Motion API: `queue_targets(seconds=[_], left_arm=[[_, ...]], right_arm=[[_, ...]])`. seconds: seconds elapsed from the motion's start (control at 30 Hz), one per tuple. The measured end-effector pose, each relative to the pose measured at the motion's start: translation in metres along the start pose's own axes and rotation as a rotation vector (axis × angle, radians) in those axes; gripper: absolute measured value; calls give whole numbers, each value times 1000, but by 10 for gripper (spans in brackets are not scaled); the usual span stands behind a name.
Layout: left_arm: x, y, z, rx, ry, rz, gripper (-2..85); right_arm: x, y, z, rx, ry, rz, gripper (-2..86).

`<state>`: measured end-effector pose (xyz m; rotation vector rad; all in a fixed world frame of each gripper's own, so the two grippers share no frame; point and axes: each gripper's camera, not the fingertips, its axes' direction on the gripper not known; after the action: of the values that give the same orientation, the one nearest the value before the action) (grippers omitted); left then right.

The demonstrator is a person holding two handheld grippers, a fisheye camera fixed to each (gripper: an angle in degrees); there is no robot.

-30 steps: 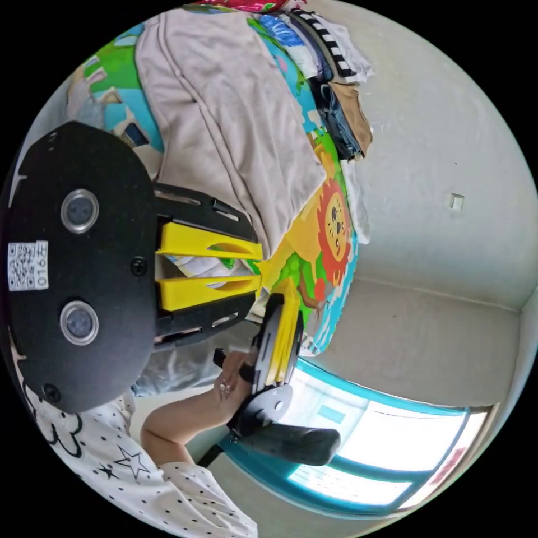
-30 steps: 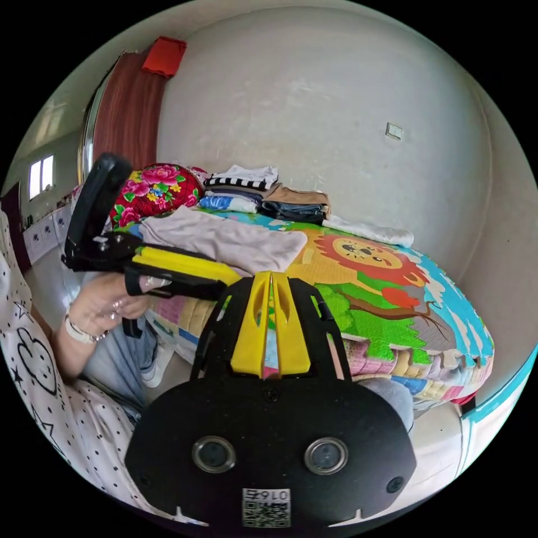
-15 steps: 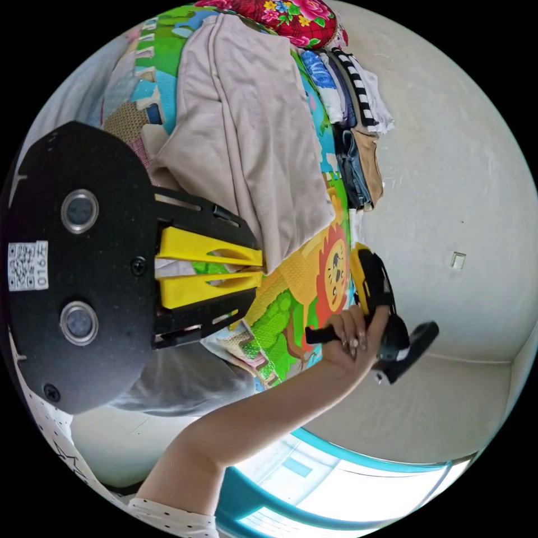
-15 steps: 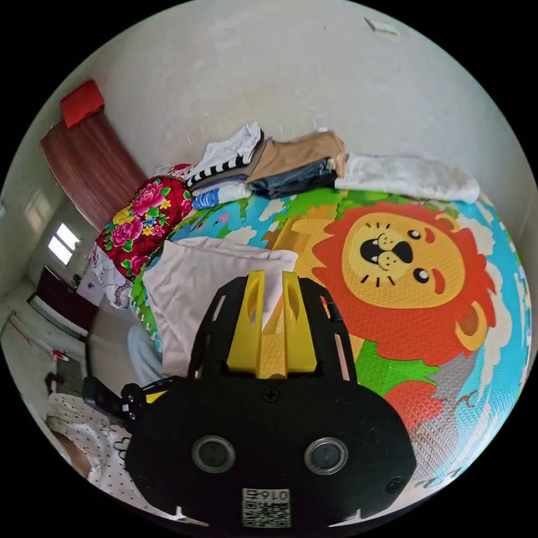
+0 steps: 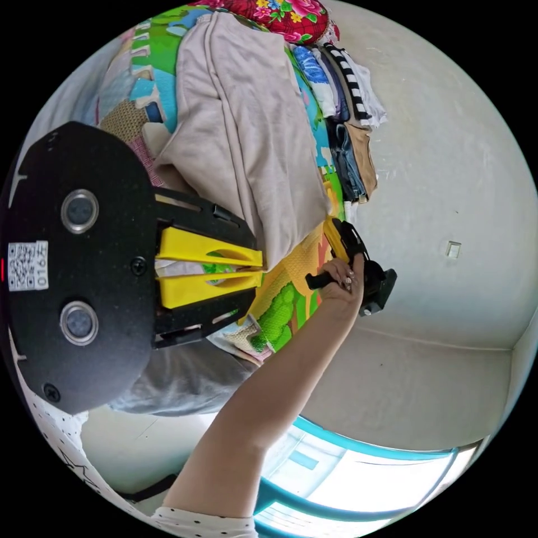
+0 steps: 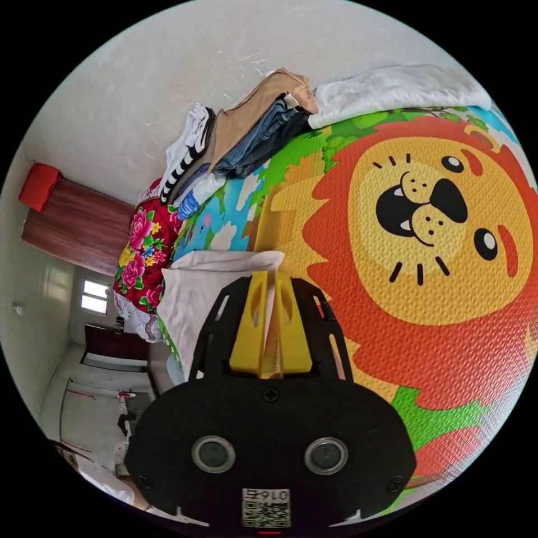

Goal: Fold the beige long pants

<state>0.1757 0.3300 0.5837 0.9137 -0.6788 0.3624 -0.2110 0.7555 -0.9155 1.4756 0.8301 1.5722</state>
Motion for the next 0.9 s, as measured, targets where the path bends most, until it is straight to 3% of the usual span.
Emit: queue_targets(seconds=[0.4, 0.63, 0.77, 0.9], left_arm=[[-8, 10, -3, 37, -15, 47, -9], [-34, 17, -19, 45, 136, -48, -8], [-66, 24, -50, 49, 90, -109, -8], [-126, 15, -93, 158, -112, -215, -8]], right_arm=[[3, -13, 2, 8, -103, 53, 6], [-50, 21, -18, 86, -8, -84, 13], [-126, 95, -40, 236, 199, -376, 30], [-212, 200, -28, 232, 205, -779, 69]])
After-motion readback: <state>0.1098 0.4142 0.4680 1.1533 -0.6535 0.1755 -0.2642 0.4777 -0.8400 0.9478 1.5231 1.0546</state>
